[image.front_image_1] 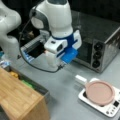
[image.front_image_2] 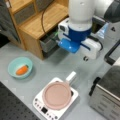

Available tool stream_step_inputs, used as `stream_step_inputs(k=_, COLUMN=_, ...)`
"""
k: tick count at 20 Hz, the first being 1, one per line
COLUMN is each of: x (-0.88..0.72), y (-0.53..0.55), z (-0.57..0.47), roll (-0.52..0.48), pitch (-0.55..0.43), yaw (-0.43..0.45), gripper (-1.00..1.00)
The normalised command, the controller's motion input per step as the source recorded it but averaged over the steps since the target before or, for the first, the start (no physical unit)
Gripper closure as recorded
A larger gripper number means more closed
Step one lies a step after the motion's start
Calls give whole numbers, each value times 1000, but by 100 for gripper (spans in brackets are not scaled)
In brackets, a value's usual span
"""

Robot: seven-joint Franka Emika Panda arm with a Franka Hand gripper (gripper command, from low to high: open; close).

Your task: Pick up the pan. Place the pan on the table. Pick up the bowl. Place the bowl on the stove.

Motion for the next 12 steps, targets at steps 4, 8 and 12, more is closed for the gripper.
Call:
stream_step_inputs(k=4, x=311, y=92, z=-129, roll=-28, pitch=33, yaw=-90, gripper=-100)
stream_step_inputs(k=8, x=351, y=91, z=-162, roll=-47, pitch=39, yaw=-94, gripper=-100)
stream_step_inputs(k=12, x=394, y=81, z=-91, roll=-67, pitch=103, yaw=-73, gripper=-100)
